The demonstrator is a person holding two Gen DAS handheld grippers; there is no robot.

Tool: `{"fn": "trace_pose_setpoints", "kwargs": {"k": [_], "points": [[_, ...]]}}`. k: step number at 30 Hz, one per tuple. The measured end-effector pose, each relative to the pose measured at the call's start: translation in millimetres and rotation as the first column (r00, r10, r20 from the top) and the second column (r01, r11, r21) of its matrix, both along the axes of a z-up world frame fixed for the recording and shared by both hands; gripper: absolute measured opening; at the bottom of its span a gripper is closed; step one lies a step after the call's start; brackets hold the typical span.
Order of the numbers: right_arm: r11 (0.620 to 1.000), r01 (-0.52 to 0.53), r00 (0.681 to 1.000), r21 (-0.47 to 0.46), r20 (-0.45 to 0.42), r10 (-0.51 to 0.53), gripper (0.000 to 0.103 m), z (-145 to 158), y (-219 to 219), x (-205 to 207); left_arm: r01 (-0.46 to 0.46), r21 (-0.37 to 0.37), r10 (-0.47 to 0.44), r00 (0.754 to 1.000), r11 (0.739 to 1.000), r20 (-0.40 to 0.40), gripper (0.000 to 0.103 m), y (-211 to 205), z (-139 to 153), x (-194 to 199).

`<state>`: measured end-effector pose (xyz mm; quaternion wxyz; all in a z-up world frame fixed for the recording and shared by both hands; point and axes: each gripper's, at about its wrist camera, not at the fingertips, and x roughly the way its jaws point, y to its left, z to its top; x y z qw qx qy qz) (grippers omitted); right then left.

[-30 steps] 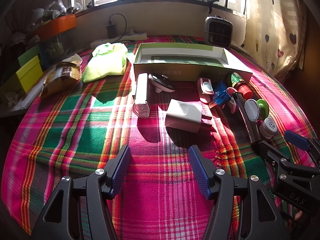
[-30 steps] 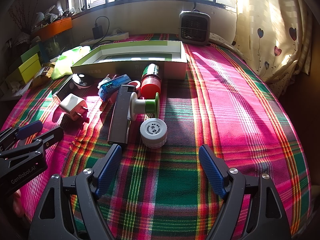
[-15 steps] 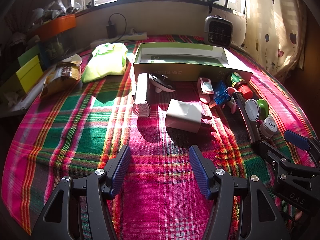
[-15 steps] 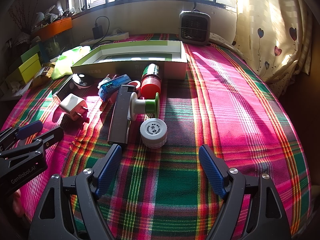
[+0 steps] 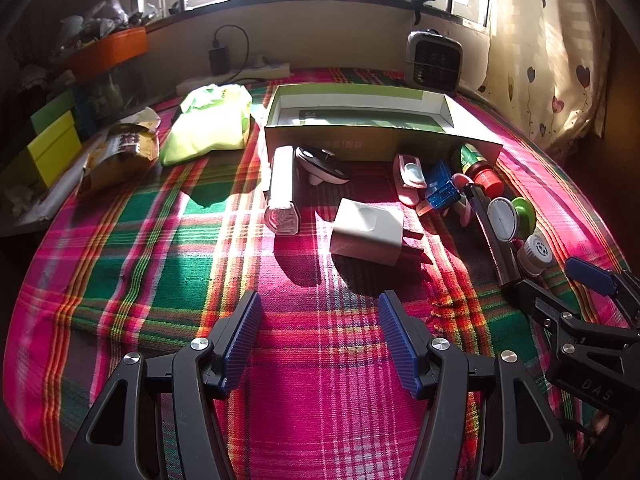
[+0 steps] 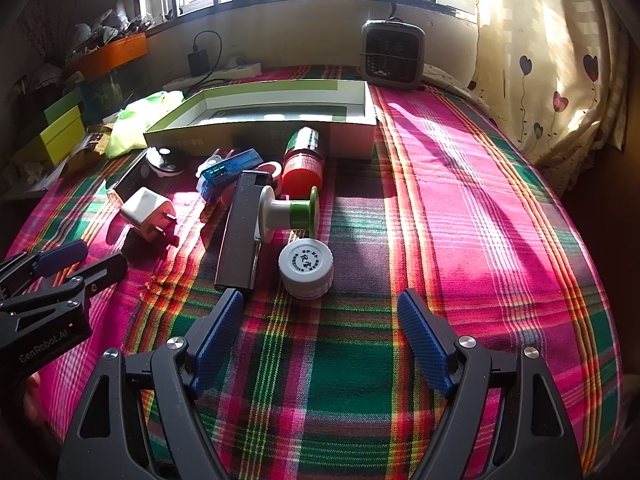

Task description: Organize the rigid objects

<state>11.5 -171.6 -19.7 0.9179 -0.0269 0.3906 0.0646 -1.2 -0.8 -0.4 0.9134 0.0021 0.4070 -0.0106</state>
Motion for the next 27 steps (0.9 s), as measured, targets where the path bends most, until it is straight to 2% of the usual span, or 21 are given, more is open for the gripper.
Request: {"fn": "trace_pose_setpoints", "kwargs": {"k": [6,11,17,21,27], "points": [[0.999,-0.003,1.0,0.038,-0.024,0.004,0.079,3,-6,11,0.016,-0.09,-0.017,1.0,0.996,-0.009,0.06,14,4,6],[0.999,-0.015,1.0,0.039,-0.025,0.016,0.078,4,-7,18,0.049,-0.105,-0.051,0.999,0.993,-0.019,0.06,14,4,13],[0.999,-0.021,0.999,0.036,-0.028,0.022,0.066,5,-9,22,0.102,-0.142,-0.105,0.994,0.985,-0.013,0.06,9,10,23],[0.999,-0.008,1.0,0.036,-0.024,0.009,0.052,6,-15,25,0.112,-0.174,-0.117,0.993,0.978,-0.024,0.06,8,11,32],[0.999,-0.003,1.0,0.039,-0.02,0.004,0.039,7,-21,26,0.164,-0.187,-0.172,0.985,0.969,-0.026,0.06,-4,11,36]]}}
